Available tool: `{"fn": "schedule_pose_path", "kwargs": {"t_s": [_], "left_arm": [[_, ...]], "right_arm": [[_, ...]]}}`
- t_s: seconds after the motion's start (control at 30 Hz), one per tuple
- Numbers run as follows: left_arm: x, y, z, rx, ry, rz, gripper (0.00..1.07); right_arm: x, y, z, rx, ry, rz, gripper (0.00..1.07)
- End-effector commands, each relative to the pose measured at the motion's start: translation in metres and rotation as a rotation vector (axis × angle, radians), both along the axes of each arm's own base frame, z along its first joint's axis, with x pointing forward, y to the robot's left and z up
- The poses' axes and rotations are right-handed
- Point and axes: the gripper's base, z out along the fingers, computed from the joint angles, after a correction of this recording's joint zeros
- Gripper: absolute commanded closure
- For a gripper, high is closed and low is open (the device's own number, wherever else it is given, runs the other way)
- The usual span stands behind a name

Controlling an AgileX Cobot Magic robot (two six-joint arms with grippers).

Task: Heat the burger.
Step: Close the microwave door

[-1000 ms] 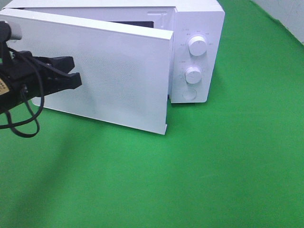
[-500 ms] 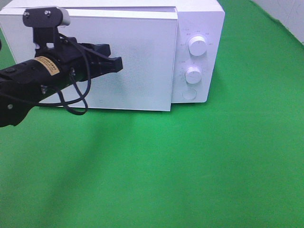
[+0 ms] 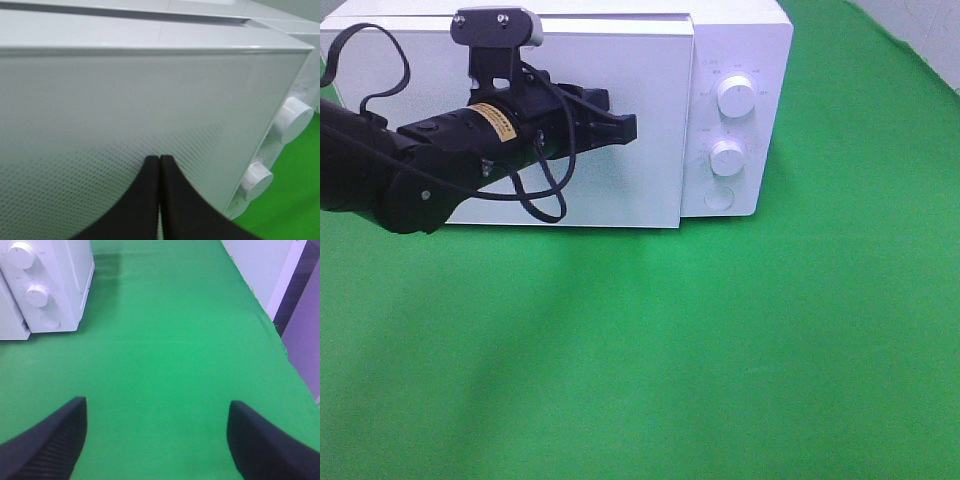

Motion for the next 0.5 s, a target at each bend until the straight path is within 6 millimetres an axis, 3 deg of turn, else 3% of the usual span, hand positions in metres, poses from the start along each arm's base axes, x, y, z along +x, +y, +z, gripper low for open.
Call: {"fn": "schedule_pose_path", "kwargs": {"t_s": [0.03, 0.27, 0.5], "left_arm": [[0.013, 0.002, 0.009, -0.044, -0.037, 0.057, 1.07], [0.035, -0.003, 0.008, -0.043, -0.061, 0.120, 1.07], [0.025, -0.009, 0.011, 0.034, 0.033, 0.059, 1.07]], "right_arm": [[-0.004, 0.000, 0.000, -0.001, -0.029, -0.008, 0.33], [-0.004, 0.000, 0.000, -0.001, -0.029, -0.008, 0.33], [-0.004, 0.000, 0.000, -0.001, -0.029, -0.008, 0.33]]}}
